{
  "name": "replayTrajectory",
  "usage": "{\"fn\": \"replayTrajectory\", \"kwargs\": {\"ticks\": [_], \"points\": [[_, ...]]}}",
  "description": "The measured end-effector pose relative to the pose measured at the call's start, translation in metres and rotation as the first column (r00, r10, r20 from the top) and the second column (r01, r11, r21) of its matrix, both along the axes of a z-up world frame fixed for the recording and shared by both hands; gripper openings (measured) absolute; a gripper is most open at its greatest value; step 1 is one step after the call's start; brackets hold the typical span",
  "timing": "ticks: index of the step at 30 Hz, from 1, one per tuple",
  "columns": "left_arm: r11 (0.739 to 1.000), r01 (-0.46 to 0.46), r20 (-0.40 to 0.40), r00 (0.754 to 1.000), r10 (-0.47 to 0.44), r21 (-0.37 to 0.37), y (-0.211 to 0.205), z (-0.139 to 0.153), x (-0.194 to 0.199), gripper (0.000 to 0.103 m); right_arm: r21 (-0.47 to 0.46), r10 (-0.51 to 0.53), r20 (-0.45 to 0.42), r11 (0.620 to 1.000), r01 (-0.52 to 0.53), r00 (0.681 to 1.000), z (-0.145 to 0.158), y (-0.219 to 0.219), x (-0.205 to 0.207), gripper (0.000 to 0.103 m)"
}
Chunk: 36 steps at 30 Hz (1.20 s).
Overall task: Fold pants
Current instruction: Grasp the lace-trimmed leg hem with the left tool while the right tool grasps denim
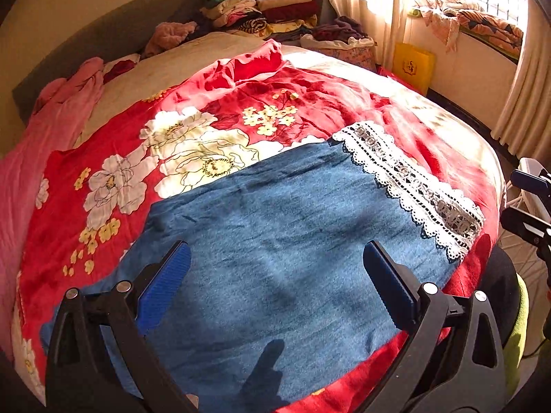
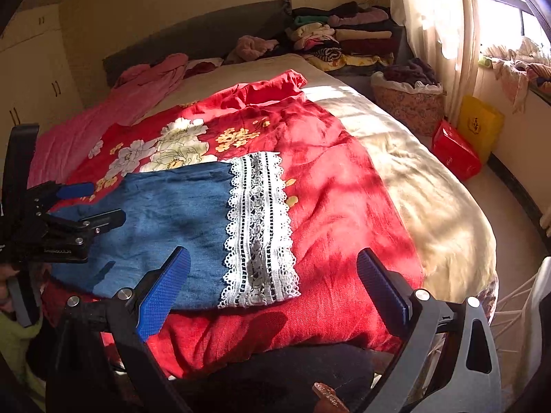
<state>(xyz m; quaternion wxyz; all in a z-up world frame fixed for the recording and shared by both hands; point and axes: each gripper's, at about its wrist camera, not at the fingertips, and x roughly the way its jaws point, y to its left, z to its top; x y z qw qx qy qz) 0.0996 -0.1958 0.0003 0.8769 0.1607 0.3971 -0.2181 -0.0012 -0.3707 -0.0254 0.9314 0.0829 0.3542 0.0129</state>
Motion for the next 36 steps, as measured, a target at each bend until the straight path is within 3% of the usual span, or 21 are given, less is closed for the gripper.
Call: {"fn": "replayTrajectory", "kwargs": {"ticks": [24,25,26,28,30,33,36], "points": [[0.984,0.179,-0.138,0.974,-0.179,-0.014,-0.075,-0.051,0.105,0.095,0.073,0.07,-0.116,0.995,-0.062,0.991,-0.05,0.021,0.043,0.096],[0.984,0.178,-0.146,0.973,-0.179,-0.02,-0.076,-0.054,0.108,0.095,0.084,0.08,-0.114,0.994,-0.071,0.99,-0.05,0.021,0.044,0.093],[0.983,0.18,-0.155,0.971,-0.183,-0.03,-0.078,-0.056,0.112,0.094,0.093,0.09,-0.113,0.992,-0.08,0.99,-0.05,0.021,0.044,0.079],[0.982,0.181,-0.171,0.968,-0.186,-0.044,-0.082,-0.062,0.115,0.09,0.093,0.093,-0.11,0.992,-0.083,0.99,-0.05,0.021,0.044,0.073],[0.979,0.193,-0.191,0.96,-0.203,-0.072,-0.084,-0.065,0.114,0.067,0.108,0.103,-0.1,0.99,-0.092,0.99,-0.049,0.019,0.043,0.07],[0.973,0.223,-0.17,0.958,-0.23,-0.061,-0.09,-0.062,0.106,0.055,0.131,0.104,-0.113,0.987,-0.089,0.988,-0.052,0.017,0.048,0.07],[0.97,0.235,-0.17,0.955,-0.243,-0.069,-0.091,-0.059,0.105,0.053,0.159,0.095,-0.138,0.985,-0.073,0.986,-0.057,0.014,0.057,0.072]]}}
